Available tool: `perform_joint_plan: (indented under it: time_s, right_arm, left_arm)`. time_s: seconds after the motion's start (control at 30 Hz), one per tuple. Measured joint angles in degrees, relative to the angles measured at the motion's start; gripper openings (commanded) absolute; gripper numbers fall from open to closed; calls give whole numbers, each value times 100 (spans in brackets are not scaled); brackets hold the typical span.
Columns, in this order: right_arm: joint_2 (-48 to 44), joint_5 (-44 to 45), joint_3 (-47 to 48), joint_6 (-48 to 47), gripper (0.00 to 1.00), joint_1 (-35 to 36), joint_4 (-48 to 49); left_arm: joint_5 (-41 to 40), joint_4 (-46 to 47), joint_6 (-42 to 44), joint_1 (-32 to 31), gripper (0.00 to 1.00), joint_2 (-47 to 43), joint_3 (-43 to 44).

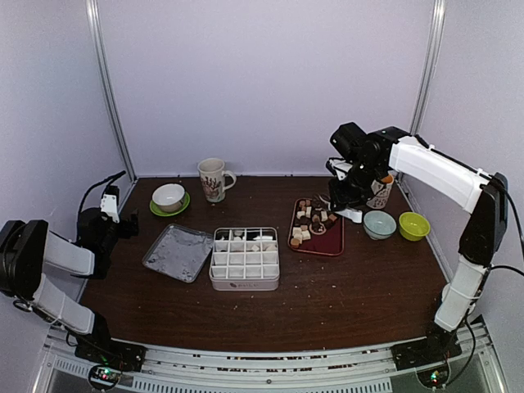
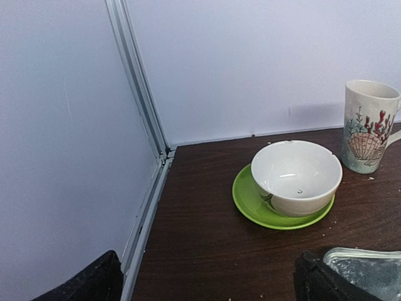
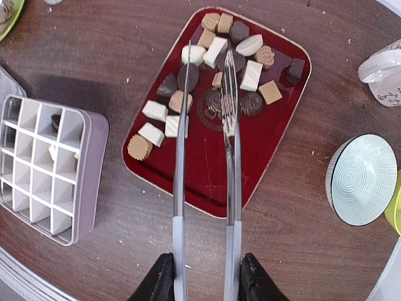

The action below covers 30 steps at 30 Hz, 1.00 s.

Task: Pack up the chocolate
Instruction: Pick up the fake chocolate from the plate, then place the fake chocolate in the empty pocket of the box.

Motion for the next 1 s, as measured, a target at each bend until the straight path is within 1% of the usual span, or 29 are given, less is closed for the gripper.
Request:
perform_joint_plan:
  time_s: [0.07,0.17,0.3,0.4,0.57,0.73,1.0]
  right_arm:
    - [-111,-2,-59,109,35,-24,256]
    - [-612,-96,-861,216,30,-42,1075]
    - [-1152,-199,-2131,238,32,-42,2031]
    - [-1202,-310,-2673,232,32,-39,2417]
    - [-1185,-501,-2868,199,33,-37,2682]
    - [-1198,-629,-2905,181,33,-28,2896]
    - [-1172,-715,-2903,4,32,-28,2911]
  left_arm:
    - [129,24,42,0,98,0,-2]
    - [354,127,122,0,98,0,-39]
    - [719,540,262,0,98,-7,-407]
    - [922,743,326,0,98,-4,-658]
    - [1115,949,391,0,98,-4,-671]
    - [1113,916,404,0,98,-4,-636]
    - [599,402,249,0,98,-4,-96]
